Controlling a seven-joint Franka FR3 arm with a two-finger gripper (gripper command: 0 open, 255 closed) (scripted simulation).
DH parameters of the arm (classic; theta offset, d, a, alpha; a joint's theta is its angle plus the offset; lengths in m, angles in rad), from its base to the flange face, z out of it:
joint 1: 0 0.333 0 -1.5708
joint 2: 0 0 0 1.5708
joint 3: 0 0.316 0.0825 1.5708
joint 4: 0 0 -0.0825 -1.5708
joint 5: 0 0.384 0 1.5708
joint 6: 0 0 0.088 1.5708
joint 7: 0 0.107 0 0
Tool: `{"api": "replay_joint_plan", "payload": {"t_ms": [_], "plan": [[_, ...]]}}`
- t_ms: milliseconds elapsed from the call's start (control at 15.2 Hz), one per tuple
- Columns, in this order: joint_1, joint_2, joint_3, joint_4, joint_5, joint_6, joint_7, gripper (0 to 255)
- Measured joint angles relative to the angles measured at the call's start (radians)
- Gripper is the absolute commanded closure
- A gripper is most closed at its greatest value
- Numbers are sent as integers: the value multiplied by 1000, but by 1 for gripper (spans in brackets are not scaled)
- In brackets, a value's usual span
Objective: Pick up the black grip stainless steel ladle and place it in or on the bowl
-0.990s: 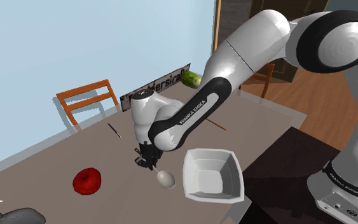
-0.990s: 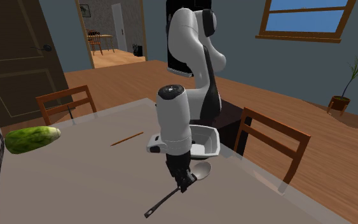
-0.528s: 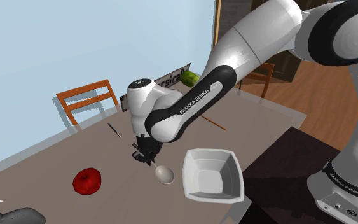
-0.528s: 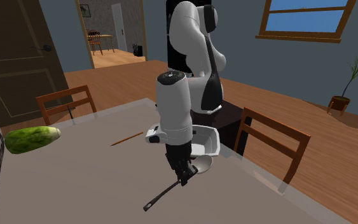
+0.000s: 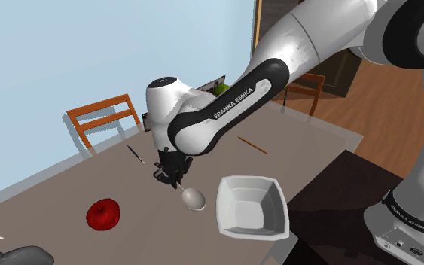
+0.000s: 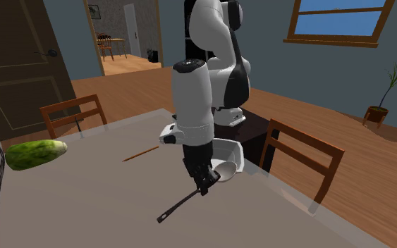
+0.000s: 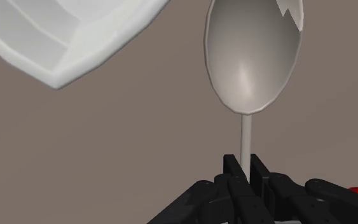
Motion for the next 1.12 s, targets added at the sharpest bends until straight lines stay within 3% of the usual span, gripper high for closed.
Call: {"api": "replay_joint_plan", "payload": {"t_ms": [462,1122], "plan": [[-12,-58,13,-4,19,-53,-6,255],[-115,-434,77,-512,181,97,-105,255]]}}
